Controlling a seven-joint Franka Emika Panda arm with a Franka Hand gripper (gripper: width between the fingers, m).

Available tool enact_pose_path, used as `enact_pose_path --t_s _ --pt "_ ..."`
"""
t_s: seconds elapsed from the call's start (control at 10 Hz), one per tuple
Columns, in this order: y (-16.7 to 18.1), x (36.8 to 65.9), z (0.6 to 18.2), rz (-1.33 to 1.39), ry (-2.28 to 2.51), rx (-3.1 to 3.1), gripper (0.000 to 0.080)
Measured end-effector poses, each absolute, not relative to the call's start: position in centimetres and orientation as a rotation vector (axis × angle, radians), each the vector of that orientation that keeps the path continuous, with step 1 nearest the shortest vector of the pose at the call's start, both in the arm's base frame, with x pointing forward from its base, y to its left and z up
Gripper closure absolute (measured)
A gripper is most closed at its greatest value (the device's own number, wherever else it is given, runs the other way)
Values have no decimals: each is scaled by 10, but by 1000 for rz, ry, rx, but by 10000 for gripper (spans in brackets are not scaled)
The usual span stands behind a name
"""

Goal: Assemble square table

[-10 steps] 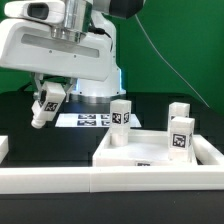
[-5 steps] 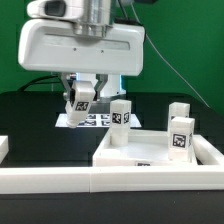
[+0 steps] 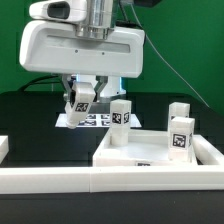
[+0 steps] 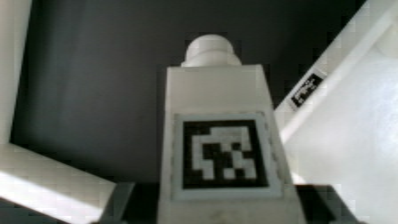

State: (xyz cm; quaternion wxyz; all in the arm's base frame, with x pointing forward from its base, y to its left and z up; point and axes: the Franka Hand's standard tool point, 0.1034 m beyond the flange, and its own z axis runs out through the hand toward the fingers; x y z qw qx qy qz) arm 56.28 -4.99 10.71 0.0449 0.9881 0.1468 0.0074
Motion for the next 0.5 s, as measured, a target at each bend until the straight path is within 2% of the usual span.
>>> enact_pose_path --t_s 0.2,0.5 --pt "-29 575 110 14 343 3080 511" --pt "-26 588 112 63 235 3120 511"
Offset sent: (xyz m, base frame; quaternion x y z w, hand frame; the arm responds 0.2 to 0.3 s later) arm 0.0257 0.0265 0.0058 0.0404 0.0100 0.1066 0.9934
